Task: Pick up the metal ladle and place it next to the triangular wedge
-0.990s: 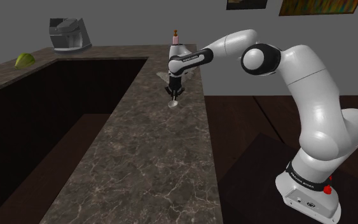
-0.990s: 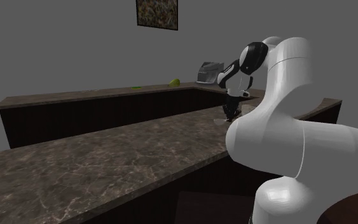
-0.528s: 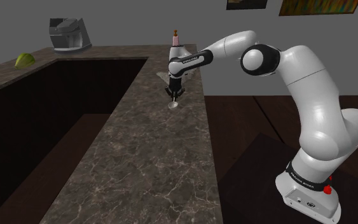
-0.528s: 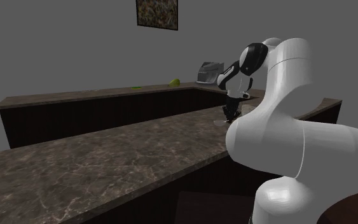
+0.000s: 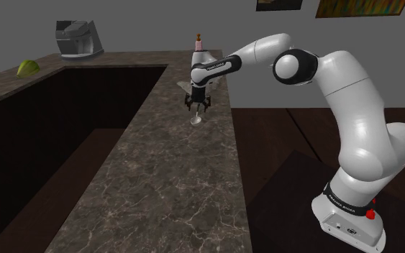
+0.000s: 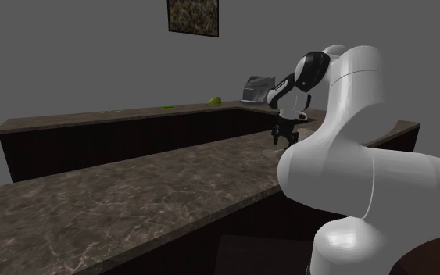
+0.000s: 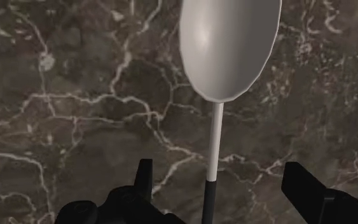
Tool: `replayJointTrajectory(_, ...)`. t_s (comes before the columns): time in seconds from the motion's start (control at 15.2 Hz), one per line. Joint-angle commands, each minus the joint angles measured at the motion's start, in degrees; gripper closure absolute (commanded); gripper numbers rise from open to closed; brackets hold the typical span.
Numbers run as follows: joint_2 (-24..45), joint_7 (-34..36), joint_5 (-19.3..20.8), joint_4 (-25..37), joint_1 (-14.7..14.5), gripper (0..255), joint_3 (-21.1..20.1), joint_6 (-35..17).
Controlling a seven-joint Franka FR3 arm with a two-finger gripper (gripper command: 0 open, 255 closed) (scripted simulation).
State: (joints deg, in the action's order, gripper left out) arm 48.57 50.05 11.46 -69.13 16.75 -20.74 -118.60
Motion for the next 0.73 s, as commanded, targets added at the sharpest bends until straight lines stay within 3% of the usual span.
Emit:
replayJointTrajectory(0.0, -1.4, -0.1, -0.3, 0.6, 0.2, 0, -0.3, 1.9)
replayJointTrajectory(0.13, -2.9, -0.4, -0.7, 1.5, 0.5, 0, -0.6, 4.3)
replayJointTrajectory(0.66, -2.9, -0.4, -0.7, 1.5, 0.5, 0, -0.6, 4.3)
